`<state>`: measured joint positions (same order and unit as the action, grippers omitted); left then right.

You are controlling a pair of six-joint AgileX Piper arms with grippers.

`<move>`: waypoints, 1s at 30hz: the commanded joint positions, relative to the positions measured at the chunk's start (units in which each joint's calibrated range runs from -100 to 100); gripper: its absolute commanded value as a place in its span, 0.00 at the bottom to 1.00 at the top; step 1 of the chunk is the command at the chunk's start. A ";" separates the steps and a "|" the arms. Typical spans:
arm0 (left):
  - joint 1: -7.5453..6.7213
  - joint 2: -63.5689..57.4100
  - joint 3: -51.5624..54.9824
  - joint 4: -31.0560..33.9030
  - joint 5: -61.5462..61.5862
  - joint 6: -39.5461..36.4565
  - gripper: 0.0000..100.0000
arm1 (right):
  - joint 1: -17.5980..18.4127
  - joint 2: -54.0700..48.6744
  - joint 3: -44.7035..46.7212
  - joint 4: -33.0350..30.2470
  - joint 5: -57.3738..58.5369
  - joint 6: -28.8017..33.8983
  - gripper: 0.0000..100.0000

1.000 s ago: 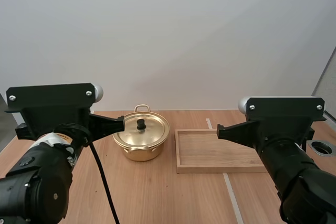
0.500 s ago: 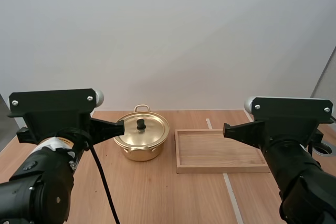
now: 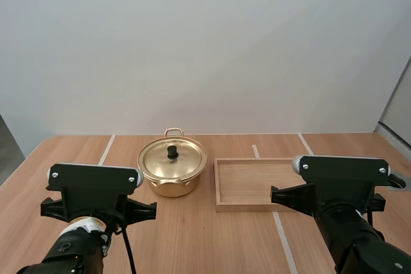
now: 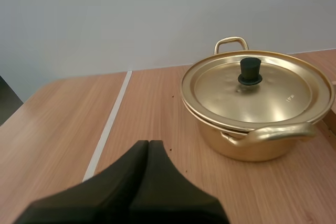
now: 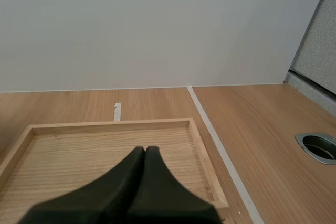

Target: Open the pot, put the pineapple inside, and close it

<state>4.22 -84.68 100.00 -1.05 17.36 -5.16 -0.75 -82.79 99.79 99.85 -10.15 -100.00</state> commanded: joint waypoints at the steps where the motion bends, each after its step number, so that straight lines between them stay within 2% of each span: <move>1: -0.24 -1.19 0.00 0.21 -1.97 -0.10 0.00 | -0.20 -0.46 0.21 0.15 -0.03 0.00 0.00; 12: -0.24 -1.27 0.00 0.21 -1.97 -0.10 0.00 | -0.20 -0.46 0.21 0.15 -1.14 0.00 0.00; 14: -0.24 -1.27 0.00 0.21 -1.97 -0.10 0.00 | -0.20 -0.46 0.21 -1.67 -0.32 0.00 0.00; 16: -0.24 -1.27 0.00 0.21 -1.97 -0.10 0.00 | -0.20 -0.46 0.21 -13.29 0.42 0.00 0.00; 17: -0.24 -1.27 0.00 0.21 -1.97 -0.10 0.00 | -0.20 -0.46 0.21 -22.61 0.42 0.00 0.00; 18: -0.24 -1.27 0.00 0.21 -1.97 -0.10 0.00 | -0.20 -0.46 0.21 -29.33 -0.02 0.00 0.00; 19: -0.24 -1.27 0.00 0.21 -1.97 -0.10 0.00 | -0.20 -0.46 0.21 -39.60 -0.40 0.00 0.00; 20: -0.24 -1.27 0.00 0.21 -1.97 -0.10 0.00 | -0.20 -0.46 0.21 -44.32 -1.19 0.00 0.00; 21: -0.24 -1.27 0.00 0.21 -1.97 -0.10 0.00 | -0.20 -0.98 0.21 -45.92 -2.21 0.00 0.00; 25: -0.24 -1.27 0.00 0.21 -1.97 -0.10 0.00 | -0.20 -3.01 0.21 -34.27 -4.05 0.00 0.00; 30: -0.24 -1.27 0.00 0.21 -1.97 -0.10 0.00 | -0.20 -7.42 0.21 -25.94 -10.00 0.00 0.00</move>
<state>4.22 -85.47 100.00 -0.96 16.78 -5.16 -0.75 -88.28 100.00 70.04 -16.31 -100.00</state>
